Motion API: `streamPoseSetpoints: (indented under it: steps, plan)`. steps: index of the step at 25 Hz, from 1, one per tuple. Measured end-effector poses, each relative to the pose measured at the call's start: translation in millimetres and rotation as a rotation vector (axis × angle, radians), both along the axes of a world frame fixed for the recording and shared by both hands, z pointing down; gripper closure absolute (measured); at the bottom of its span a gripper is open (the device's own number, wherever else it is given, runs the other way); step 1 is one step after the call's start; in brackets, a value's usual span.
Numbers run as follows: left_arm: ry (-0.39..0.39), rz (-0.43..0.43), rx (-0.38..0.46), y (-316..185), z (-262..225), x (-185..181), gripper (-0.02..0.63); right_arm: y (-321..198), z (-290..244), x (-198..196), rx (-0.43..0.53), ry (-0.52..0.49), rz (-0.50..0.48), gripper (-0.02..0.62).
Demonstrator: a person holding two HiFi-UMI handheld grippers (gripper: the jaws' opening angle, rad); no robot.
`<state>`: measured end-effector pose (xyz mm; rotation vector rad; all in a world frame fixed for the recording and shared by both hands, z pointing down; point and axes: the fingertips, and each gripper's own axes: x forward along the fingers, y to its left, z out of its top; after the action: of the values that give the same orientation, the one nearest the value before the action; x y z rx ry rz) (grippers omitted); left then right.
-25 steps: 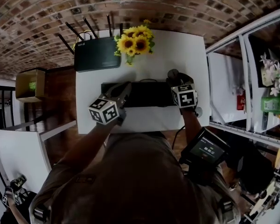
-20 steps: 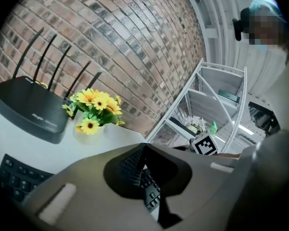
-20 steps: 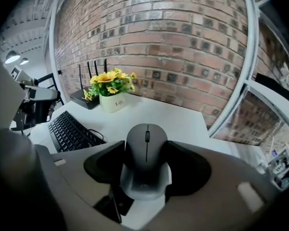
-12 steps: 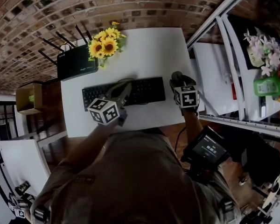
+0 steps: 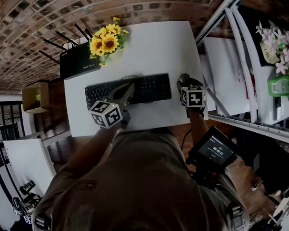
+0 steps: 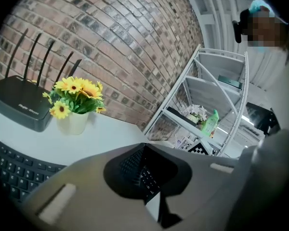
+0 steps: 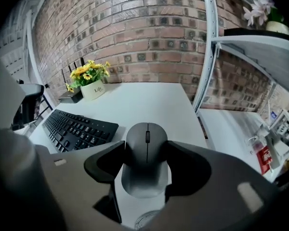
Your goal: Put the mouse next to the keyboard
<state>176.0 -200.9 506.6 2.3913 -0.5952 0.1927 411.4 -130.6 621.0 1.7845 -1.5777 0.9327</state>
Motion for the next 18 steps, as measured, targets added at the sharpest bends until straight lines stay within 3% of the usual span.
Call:
streamPoseSetpoints:
  steps: [18]
  plan:
    - [-0.043, -0.005, 0.001, 8.5, 1.8, -9.3, 0.606, 3.2, 28.1, 3.4, -0.049, -0.007, 0.024, 0.31]
